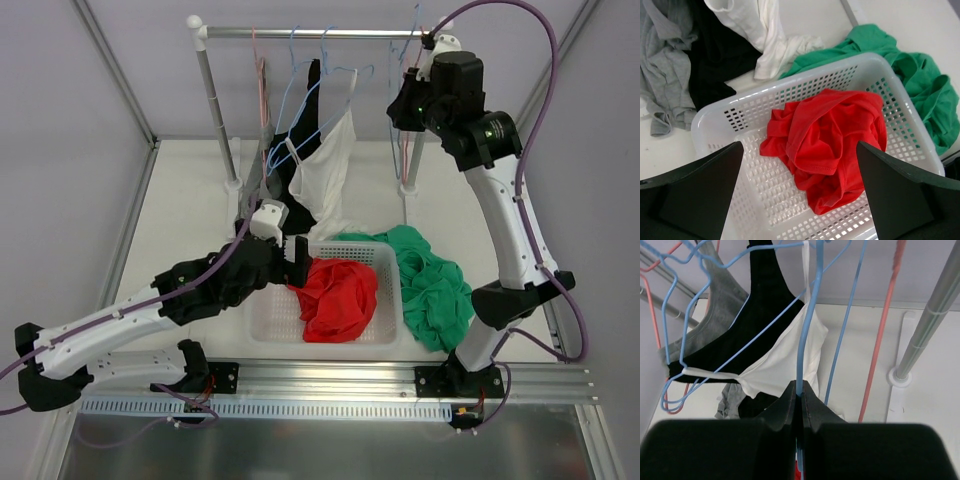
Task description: Remove the tank top from the hanger
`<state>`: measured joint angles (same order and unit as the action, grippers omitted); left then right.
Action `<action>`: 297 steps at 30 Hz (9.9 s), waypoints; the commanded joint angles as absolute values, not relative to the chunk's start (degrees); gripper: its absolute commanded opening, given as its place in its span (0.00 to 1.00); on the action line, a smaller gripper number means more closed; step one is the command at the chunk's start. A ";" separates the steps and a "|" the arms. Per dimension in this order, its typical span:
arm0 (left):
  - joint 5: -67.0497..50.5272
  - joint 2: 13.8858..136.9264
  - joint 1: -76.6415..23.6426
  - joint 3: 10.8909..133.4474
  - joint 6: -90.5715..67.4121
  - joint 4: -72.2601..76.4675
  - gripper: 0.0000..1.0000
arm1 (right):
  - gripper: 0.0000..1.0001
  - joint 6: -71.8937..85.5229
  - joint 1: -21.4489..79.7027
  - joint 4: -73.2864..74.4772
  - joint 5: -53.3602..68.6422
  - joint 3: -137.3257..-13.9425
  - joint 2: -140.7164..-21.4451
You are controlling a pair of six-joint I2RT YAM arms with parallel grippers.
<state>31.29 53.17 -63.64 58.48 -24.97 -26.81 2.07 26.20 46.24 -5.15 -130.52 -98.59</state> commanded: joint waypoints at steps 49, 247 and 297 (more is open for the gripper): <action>-14.42 114.23 -68.11 101.94 0.69 -8.88 0.99 | 1.00 -5.89 18.90 63.09 -17.23 -82.70 -23.66; 14.85 51.50 -51.76 27.61 -46.30 -5.54 0.00 | 1.00 4.75 18.90 36.74 10.89 -58.45 -15.82; 33.14 37.09 -50.19 59.24 -26.20 -49.65 0.99 | 0.70 7.39 41.57 21.61 -11.24 -119.59 -100.00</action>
<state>32.12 37.15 -51.18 57.49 -29.10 -44.01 9.10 40.60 21.71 -6.72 -112.09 -96.20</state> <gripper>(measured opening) 0.986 0.704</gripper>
